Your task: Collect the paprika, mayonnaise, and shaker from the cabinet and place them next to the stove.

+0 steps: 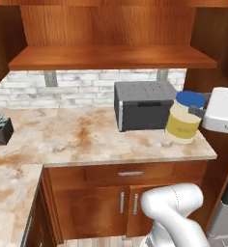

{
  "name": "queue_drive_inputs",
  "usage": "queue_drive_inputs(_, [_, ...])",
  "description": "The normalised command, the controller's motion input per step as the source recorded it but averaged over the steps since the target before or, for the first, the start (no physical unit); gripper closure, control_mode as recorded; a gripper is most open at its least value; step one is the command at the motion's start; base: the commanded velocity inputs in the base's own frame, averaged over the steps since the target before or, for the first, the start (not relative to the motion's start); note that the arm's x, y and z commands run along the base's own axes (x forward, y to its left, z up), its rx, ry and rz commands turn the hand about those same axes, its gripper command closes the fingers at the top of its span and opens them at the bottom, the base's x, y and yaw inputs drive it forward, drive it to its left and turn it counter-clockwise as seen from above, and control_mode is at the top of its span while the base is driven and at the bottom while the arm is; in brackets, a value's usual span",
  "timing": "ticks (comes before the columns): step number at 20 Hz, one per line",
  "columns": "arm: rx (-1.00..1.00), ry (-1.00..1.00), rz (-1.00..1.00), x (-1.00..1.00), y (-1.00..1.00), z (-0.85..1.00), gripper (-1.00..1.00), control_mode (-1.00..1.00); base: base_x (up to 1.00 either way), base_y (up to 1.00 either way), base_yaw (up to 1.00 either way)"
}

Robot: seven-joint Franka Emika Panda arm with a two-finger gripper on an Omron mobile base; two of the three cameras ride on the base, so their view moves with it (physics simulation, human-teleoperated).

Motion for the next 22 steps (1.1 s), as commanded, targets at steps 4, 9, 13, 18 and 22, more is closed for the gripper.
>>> queue_drive_inputs(4, [0.0,0.0,0.0,0.0,0.0,0.0,1.0,1.0,-0.78,0.0,0.45])
queue_drive_inputs(9, [0.0,0.0,0.0,0.0,0.0,0.0,1.0,1.0,-0.64,0.01,0.46])
queue_drive_inputs(13, [0.0,0.0,0.0,0.0,0.0,0.0,1.0,1.0,-0.26,0.04,0.46])
queue_drive_inputs(18, [0.0,0.0,0.0,0.0,0.0,0.0,1.0,1.0,0.0,0.0,0.5])
queue_drive_inputs(22, [0.0,0.0,0.0,0.0,0.0,0.0,1.0,1.0,0.0,0.0,0.55])
